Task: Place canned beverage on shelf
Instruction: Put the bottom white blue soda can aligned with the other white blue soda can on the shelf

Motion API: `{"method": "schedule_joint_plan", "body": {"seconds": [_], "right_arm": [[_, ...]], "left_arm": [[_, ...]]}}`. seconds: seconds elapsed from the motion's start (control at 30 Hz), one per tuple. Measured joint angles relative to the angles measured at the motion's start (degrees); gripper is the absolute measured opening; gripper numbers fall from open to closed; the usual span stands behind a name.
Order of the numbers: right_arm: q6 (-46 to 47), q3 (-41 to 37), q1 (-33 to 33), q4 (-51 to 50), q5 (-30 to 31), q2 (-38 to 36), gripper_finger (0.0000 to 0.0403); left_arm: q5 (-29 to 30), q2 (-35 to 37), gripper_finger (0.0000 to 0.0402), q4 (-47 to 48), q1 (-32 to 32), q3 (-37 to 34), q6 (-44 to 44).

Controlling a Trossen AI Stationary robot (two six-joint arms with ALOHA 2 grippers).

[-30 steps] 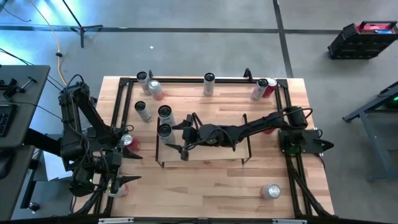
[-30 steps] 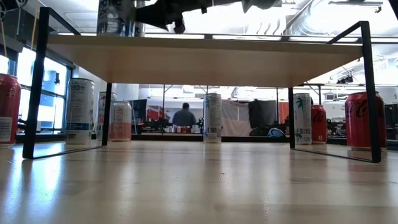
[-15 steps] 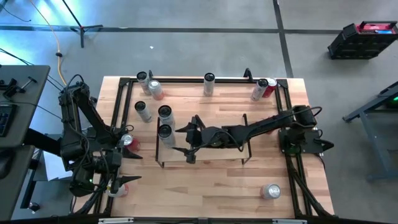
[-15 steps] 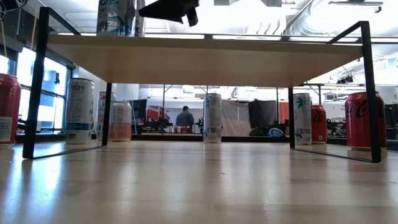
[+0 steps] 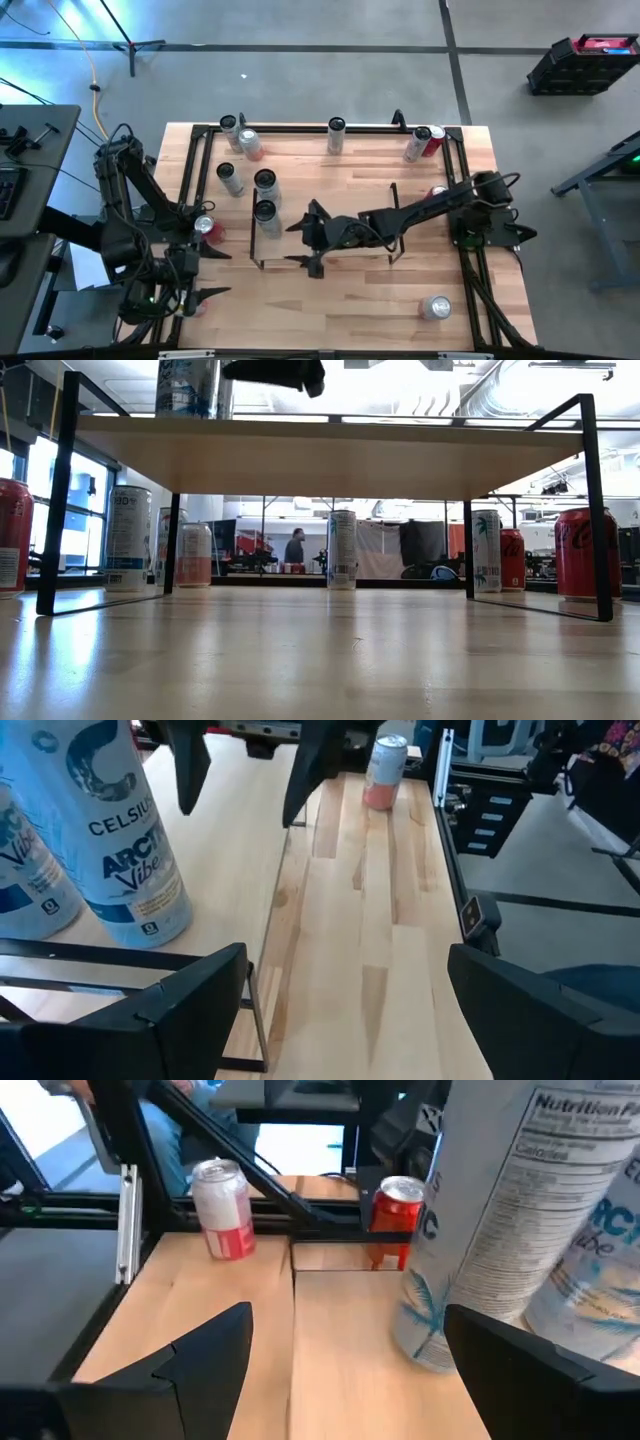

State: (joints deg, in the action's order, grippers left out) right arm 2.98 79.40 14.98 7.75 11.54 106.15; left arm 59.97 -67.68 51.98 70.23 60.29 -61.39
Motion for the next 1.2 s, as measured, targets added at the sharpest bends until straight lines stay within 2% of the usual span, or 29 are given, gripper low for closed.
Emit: {"method": "schedule_joint_plan", "body": {"seconds": [0.1, 0.8, 1.2], "right_arm": [[-1.62, 0.02, -0.43, 2.8, -1.06, 0.3, 0.0314], [-4.5, 0.02, -3.09, 4.09, -0.11, 0.41, 0.0314], [-4.8, 0.02, -2.42, 4.0, 0.86, 0.37, 0.0314]], "left_arm": [[0.1, -0.04, 0.0335, -1.47, -0.5, 0.0, 0.11], [0.15, -0.02, 0.0335, -2.79, -0.52, 0.0, 1.06], [0.01, 0.0, 0.0335, -2.79, -0.52, 0.02, 1.08]]}}
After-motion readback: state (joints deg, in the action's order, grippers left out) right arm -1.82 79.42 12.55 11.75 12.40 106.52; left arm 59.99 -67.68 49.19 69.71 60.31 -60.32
